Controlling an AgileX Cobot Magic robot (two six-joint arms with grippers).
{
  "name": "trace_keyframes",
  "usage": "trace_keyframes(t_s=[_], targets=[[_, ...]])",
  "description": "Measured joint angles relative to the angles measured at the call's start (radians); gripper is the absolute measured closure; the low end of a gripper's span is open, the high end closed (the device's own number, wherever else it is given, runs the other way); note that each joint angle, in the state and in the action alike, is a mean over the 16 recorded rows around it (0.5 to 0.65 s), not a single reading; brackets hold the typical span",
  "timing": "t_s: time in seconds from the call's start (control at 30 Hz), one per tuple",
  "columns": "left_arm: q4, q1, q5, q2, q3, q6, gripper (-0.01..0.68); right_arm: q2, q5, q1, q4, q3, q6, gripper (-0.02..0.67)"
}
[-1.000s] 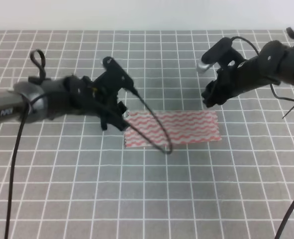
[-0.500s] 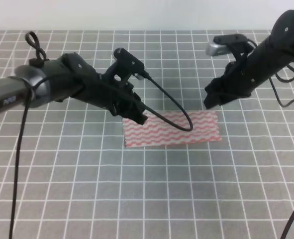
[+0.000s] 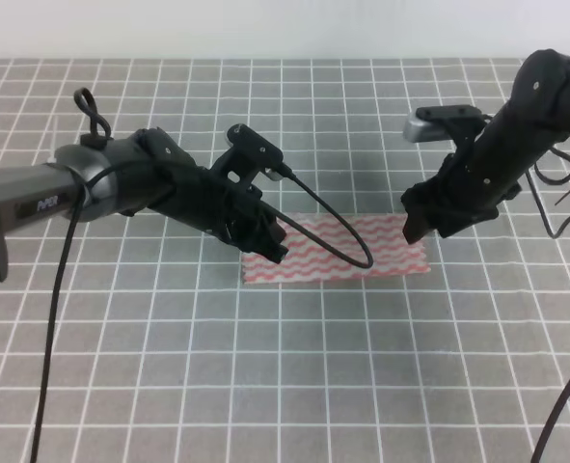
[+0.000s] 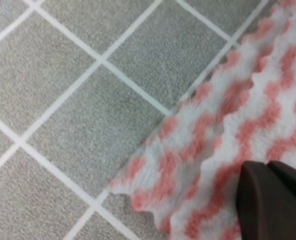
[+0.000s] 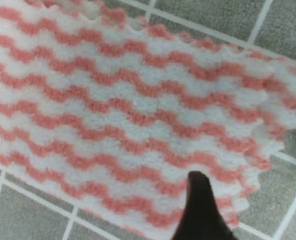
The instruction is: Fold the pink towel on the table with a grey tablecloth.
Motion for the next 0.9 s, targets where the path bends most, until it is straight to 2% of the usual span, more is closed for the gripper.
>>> trace_keyframes(t_s=[0.9], targets=[[-0.006, 0.000, 0.000, 0.024, -0.004, 0.000, 0.675, 0.053, -0.005, 0.000, 0.043, -0.003, 0.032, 0.352]])
